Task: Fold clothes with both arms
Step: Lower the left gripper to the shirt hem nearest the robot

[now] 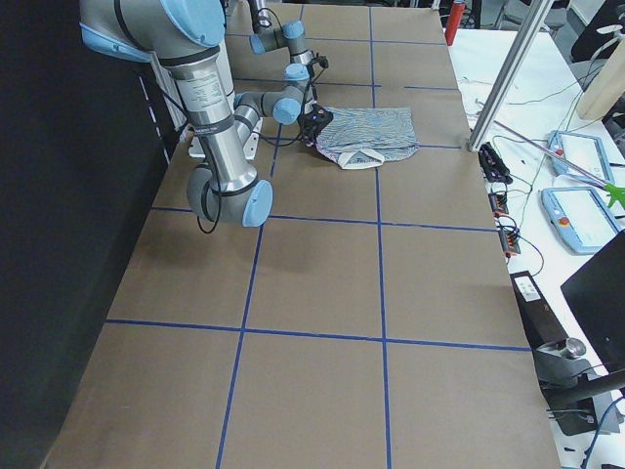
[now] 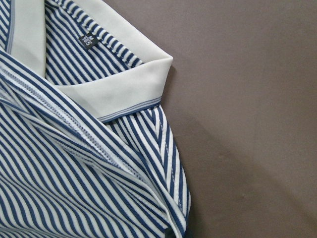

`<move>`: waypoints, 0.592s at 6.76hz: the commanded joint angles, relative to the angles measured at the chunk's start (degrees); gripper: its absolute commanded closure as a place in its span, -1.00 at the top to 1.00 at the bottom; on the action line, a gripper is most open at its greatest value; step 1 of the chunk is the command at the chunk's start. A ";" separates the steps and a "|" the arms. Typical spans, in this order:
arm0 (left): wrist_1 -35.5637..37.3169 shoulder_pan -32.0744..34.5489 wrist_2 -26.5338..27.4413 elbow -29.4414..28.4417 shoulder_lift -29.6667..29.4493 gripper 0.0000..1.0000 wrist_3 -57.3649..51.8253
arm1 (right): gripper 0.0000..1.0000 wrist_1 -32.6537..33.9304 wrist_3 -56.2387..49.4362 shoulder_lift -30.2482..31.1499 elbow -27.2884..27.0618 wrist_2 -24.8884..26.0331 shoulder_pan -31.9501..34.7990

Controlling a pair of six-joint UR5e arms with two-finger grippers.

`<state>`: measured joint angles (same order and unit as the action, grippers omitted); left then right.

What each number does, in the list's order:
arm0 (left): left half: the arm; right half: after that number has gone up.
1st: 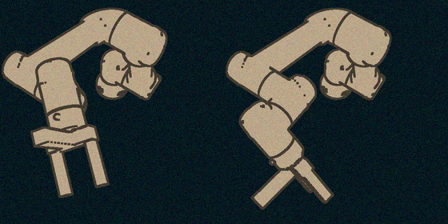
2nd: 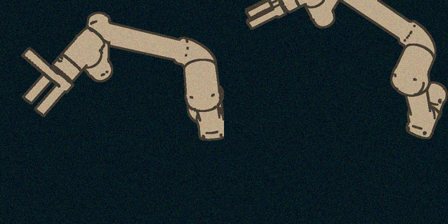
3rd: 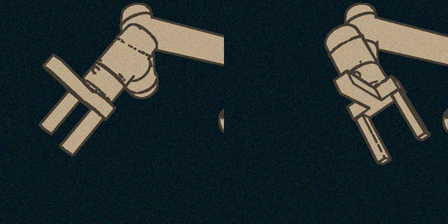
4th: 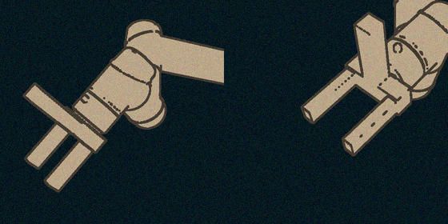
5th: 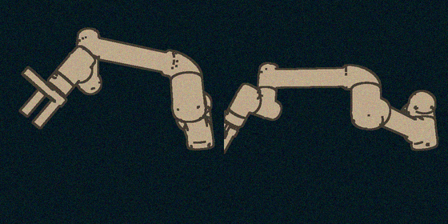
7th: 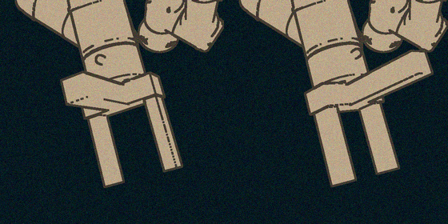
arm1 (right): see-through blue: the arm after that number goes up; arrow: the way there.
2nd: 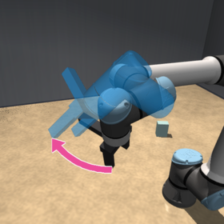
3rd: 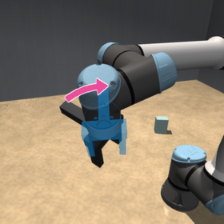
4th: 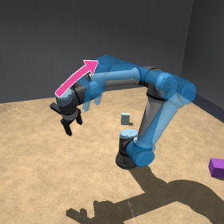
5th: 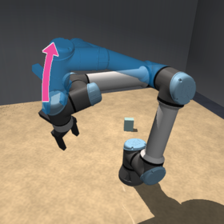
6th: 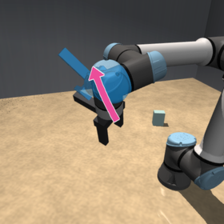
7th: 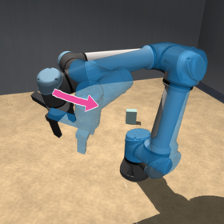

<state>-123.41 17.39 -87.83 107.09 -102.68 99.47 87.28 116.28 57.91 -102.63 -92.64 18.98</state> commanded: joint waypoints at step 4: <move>0.71 -1.30 -0.23 -0.04 0.55 -0.88 0.02 | -1.00 -0.09 0.00 -0.16 0.07 0.09 0.00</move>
<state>-122.71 16.50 -87.94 107.01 -102.16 99.49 87.26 116.28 57.77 -102.57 -92.58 18.98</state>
